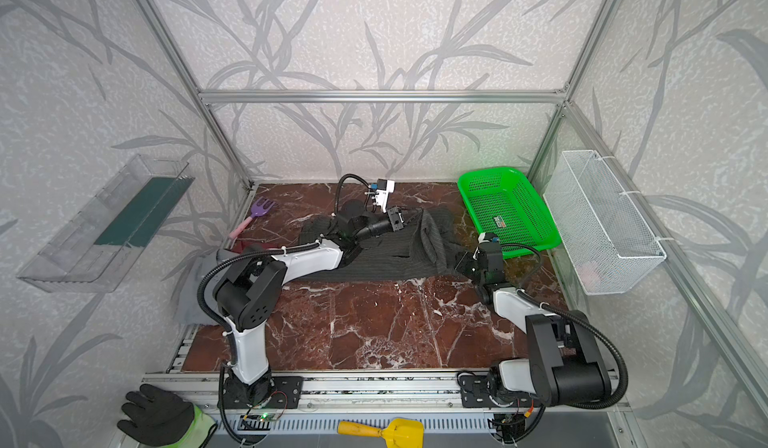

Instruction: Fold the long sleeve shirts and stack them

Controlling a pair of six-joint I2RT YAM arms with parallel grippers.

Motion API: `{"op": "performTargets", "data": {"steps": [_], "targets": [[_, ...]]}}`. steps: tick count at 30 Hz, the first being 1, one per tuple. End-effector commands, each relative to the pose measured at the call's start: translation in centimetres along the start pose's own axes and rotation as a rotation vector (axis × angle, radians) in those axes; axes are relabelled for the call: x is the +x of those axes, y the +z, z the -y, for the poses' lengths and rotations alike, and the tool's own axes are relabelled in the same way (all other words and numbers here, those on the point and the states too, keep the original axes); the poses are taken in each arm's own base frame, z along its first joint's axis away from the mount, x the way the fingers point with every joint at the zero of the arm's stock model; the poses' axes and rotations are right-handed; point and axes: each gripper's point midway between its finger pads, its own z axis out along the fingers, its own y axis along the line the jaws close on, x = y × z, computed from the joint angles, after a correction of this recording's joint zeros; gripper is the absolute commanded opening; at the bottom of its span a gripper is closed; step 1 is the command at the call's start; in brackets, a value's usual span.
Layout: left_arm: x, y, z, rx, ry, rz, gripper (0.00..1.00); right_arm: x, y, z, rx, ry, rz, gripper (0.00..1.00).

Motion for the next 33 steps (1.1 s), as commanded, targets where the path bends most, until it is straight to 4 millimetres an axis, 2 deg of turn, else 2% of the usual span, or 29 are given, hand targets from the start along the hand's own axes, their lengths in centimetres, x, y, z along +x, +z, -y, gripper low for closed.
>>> {"op": "performTargets", "data": {"steps": [1, 4, 5, 10, 14, 19, 21, 28, 31, 33], "targets": [[-0.3, 0.1, 1.1, 0.032, 0.025, 0.000, 0.00, -1.0, -0.8, 0.2, 0.066, -0.087, 0.011, 0.19], [-0.2, 0.1, 1.0, 0.030, 0.021, -0.004, 0.00, -1.2, -1.2, 0.2, 0.071, -0.095, 0.018, 0.19], [-0.2, 0.1, 1.0, 0.029, 0.020, -0.005, 0.00, -1.4, -1.4, 0.0, 0.067, -0.097, 0.025, 0.16], [-0.1, 0.4, 0.9, 0.029, 0.018, -0.013, 0.00, -4.4, -4.1, -2.0, 0.026, -0.126, 0.159, 0.01], [0.1, 1.0, 0.1, 0.004, 0.028, -0.036, 0.00, -7.9, -7.7, -4.4, 0.009, -0.174, 0.267, 0.00], [0.1, 2.7, -1.5, -0.037, 0.056, -0.084, 0.00, -12.6, -13.1, -7.3, 0.006, -0.227, 0.435, 0.00], [0.1, 3.5, -2.3, -0.063, 0.073, -0.107, 0.00, -14.0, -14.4, -8.3, -0.003, -0.231, 0.478, 0.00], [-1.0, 5.8, -4.9, -0.160, 0.179, -0.165, 0.05, -18.3, -16.9, -11.4, -0.065, -0.207, 0.622, 0.00], [-2.4, 6.6, -5.9, -0.188, 0.195, -0.159, 0.05, -20.4, -17.3, -13.4, -0.109, -0.211, 0.660, 0.00], [-3.5, 6.9, -6.2, -0.204, 0.206, -0.146, 0.12, -21.8, -17.1, -15.1, -0.159, -0.234, 0.671, 0.00]]}}
